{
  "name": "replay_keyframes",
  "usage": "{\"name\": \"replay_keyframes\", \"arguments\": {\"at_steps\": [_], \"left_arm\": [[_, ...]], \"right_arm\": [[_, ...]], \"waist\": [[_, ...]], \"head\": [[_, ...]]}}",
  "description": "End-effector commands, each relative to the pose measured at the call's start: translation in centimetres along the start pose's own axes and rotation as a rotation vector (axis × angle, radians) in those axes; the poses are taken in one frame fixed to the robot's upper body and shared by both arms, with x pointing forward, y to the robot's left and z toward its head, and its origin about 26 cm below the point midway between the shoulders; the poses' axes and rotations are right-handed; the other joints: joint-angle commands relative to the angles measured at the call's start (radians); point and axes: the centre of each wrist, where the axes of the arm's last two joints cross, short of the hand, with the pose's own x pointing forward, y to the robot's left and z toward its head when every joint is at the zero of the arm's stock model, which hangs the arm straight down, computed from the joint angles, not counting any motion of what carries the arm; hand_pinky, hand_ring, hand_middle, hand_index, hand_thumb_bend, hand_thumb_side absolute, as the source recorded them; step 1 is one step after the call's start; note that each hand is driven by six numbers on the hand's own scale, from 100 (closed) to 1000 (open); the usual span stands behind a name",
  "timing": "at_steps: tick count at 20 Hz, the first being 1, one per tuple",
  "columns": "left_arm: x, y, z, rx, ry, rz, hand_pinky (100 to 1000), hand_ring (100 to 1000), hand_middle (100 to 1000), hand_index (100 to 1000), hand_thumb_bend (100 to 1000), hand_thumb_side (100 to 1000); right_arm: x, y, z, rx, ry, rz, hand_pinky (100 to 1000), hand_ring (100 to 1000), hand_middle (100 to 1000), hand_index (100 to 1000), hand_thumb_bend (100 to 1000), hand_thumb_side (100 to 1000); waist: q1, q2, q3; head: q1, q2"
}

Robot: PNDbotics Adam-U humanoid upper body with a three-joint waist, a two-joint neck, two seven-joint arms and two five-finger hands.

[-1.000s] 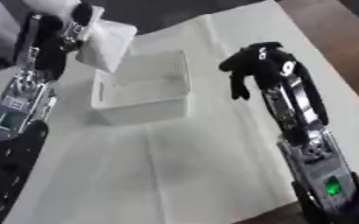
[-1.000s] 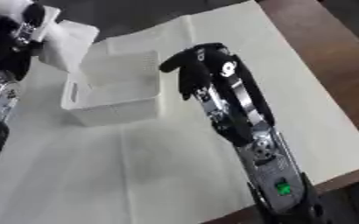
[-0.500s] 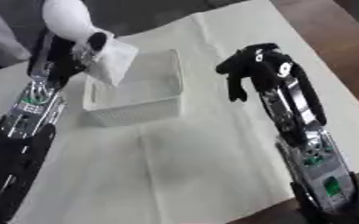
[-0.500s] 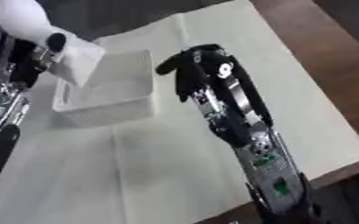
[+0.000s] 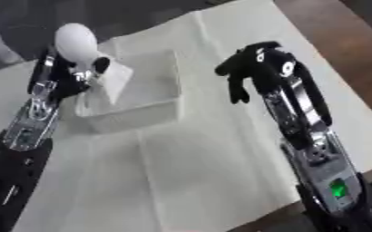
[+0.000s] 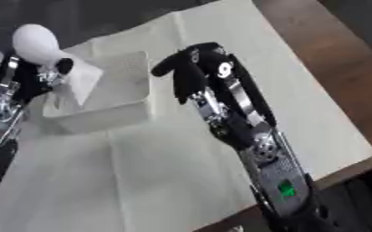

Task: Pick up objects on the table and place them in the box.

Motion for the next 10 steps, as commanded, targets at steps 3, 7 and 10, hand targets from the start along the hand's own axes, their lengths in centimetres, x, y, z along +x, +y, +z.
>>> {"name": "replay_keyframes", "arguments": {"at_steps": [3, 7, 10], "left_arm": [[0.6, 0.7, -1.0, -0.023, -0.059, -0.030, 335, 520, 492, 676, 653, 648], [1.0, 0.4, -1.2, -0.162, -0.107, -0.059, 768, 904, 887, 1000, 1000, 841], [1.6, 0.6, -1.4, -0.232, -0.131, -0.066, 809, 933, 921, 1000, 1000, 846]], "right_arm": [[0.4, -0.1, -0.4, 0.006, -0.022, -0.002, 100, 274, 323, 644, 100, 888], [0.3, 0.0, -0.4, 0.009, -0.020, -0.004, 100, 274, 323, 645, 100, 887], [0.3, 0.0, -0.3, 0.011, -0.017, -0.004, 100, 274, 322, 645, 100, 887]], "waist": [[-0.003, -0.017, 0.001], [-0.002, -0.018, 0.006], [-0.002, -0.018, 0.011]], "head": [[-0.013, -0.007], [-0.015, -0.007], [-0.017, -0.007]]}}
